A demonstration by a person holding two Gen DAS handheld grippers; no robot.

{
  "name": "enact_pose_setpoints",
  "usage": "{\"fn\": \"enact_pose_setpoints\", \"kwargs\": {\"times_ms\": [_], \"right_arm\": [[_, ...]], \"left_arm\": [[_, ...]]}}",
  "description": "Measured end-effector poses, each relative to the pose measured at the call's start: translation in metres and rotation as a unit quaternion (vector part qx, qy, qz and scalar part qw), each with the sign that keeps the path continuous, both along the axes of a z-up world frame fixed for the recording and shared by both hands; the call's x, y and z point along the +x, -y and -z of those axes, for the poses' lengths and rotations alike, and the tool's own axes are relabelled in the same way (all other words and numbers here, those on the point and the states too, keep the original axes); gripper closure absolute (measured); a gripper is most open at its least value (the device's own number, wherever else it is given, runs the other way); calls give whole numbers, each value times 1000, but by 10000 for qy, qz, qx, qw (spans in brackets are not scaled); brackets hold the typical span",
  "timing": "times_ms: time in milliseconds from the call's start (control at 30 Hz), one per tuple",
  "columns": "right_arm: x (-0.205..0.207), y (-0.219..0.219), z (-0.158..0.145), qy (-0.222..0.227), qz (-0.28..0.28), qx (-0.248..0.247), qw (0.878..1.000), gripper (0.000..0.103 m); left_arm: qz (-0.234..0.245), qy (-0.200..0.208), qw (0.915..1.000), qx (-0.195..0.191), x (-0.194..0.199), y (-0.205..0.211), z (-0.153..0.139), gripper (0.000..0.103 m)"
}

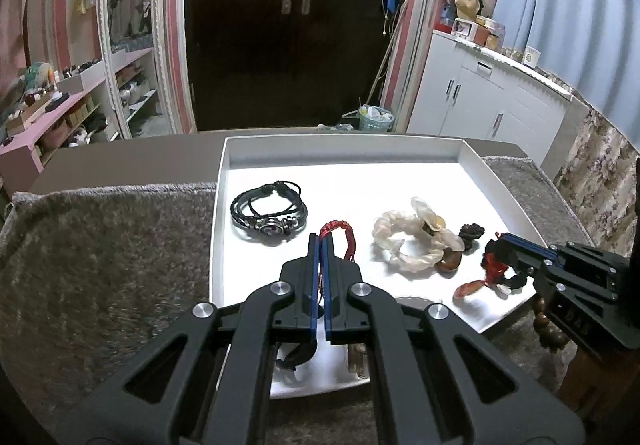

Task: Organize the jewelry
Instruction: 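Carry the red string bracelet and pendant with both tools into the tray, then open both tools in the tray and withdraw them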

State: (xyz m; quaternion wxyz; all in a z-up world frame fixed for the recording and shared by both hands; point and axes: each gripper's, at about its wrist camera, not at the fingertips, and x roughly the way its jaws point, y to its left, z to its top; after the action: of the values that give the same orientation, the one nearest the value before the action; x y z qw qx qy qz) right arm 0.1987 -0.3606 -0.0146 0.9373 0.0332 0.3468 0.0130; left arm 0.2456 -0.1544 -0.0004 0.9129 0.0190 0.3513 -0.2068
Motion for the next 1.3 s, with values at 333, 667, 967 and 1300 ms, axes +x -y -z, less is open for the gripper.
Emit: {"fn": "enact_pose_setpoints", "kwargs": {"times_ms": [333,667,967,1300], "right_arm": [[3,3,14,-187,24,-35,9998,100],[5,4,24,-309,37,-19,9995,97],[-5,13,4,-74,123,107,9998,90],[-59,50,-38,323,411,-285,9982,43]], "left_arm": [[-89,-185,9998,-13,15,-2,21,103],[-69,-145,9998,-73,17,-4,22,95],[-227,38,9992,-330,10,-19,0,54],[-300,407,9987,94,-49,-27,-35,35]]}}
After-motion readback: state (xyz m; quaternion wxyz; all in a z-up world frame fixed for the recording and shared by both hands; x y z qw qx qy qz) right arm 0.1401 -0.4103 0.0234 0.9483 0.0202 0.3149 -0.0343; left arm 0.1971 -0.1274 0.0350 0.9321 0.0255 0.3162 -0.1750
